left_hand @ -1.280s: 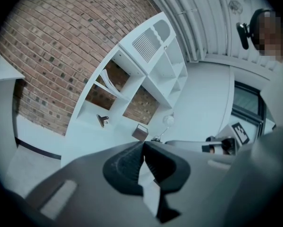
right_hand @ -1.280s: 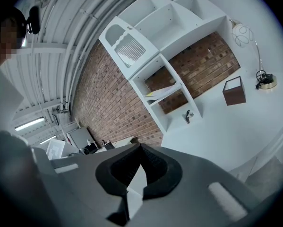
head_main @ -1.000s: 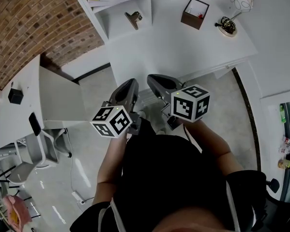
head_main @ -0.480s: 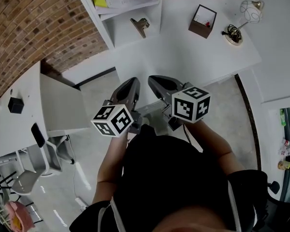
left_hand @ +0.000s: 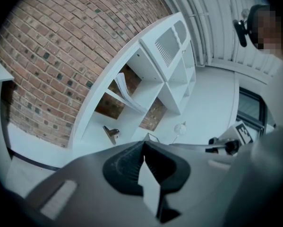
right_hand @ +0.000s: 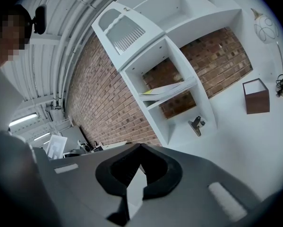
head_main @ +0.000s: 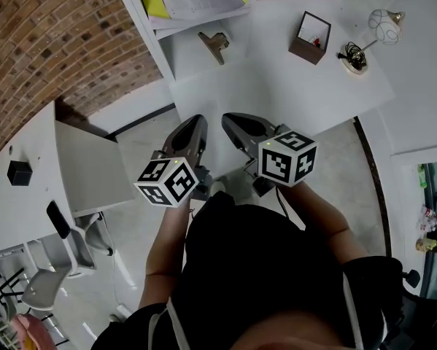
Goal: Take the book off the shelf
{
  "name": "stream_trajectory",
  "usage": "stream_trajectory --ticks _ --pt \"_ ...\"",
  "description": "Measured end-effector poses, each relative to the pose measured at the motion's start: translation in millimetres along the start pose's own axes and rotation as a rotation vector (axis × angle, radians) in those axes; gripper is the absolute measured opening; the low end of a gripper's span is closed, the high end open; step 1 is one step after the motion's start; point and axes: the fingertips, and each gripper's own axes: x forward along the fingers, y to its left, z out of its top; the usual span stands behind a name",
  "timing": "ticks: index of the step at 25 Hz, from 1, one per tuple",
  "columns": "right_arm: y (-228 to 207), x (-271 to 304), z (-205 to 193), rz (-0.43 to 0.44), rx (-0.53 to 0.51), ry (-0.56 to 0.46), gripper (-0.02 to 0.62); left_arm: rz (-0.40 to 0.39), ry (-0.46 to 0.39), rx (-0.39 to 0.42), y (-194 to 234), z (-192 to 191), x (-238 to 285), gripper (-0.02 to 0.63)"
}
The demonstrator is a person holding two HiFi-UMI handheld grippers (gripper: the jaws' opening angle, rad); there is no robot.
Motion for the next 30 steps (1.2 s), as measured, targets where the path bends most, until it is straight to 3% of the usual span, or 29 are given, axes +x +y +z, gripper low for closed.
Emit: stream_trajectory --ticks 16,20,30 --pt "-8.5 65.0 31.3 -0.050 -0.032 -0.029 -0.002 -0.039 0.009 0.051 52.0 42.3 20.2 -0.003" --pt "-18.7 72.3 41.7 -0.063 -0.058 -0.025 -0.002 -0.017 -0.010 0.054 58.2 51.7 30.0 -0.003" --pt "-33.7 88.2 74.2 0.021 -0.124 0.005 0.000 0.089 -0.071 0.081 57.4 78.0 58.6 -0.003"
